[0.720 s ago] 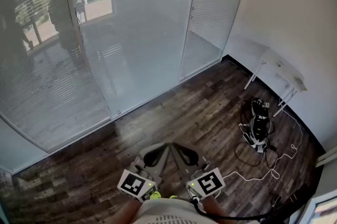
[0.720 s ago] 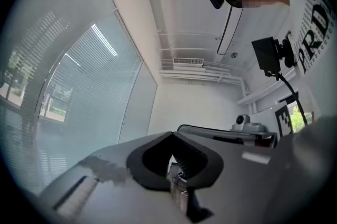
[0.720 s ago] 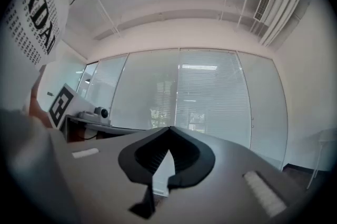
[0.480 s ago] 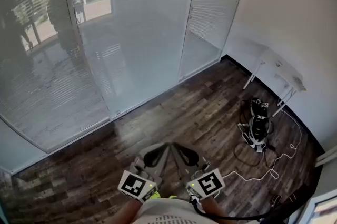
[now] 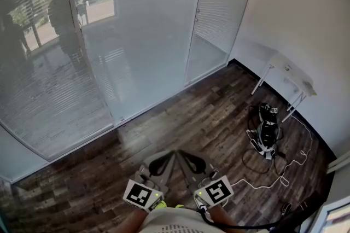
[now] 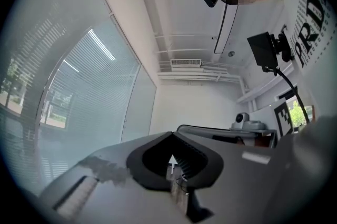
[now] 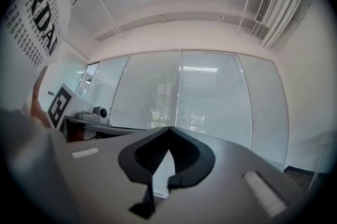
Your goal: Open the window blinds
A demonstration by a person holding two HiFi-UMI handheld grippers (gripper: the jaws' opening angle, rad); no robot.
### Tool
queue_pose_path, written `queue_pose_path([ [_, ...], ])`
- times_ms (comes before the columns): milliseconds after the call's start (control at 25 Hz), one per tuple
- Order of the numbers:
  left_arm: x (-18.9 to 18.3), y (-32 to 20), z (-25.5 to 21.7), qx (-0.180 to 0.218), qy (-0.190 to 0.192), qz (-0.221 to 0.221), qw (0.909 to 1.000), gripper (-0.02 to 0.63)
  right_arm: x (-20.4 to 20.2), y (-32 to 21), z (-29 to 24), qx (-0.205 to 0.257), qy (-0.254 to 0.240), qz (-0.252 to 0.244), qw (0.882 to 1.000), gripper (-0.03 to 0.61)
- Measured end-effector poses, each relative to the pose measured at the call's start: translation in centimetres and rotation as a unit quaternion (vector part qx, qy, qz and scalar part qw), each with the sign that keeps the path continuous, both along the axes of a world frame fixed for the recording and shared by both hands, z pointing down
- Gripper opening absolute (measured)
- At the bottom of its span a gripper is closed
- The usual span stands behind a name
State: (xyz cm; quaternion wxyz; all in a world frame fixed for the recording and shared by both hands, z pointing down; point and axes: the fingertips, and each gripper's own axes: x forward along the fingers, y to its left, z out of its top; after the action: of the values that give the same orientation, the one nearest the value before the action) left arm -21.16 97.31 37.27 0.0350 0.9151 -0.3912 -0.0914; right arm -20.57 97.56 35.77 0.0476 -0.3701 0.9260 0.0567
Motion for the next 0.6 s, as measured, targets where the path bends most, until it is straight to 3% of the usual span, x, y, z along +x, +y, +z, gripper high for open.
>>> queue_pose_path([
  [600,-3.0,2.2,0.8,0.006,0.011,0.011,0.9999,-0.008,-3.3,2.0,0.2,0.017,0.025,-0.008,1.0,0.008],
])
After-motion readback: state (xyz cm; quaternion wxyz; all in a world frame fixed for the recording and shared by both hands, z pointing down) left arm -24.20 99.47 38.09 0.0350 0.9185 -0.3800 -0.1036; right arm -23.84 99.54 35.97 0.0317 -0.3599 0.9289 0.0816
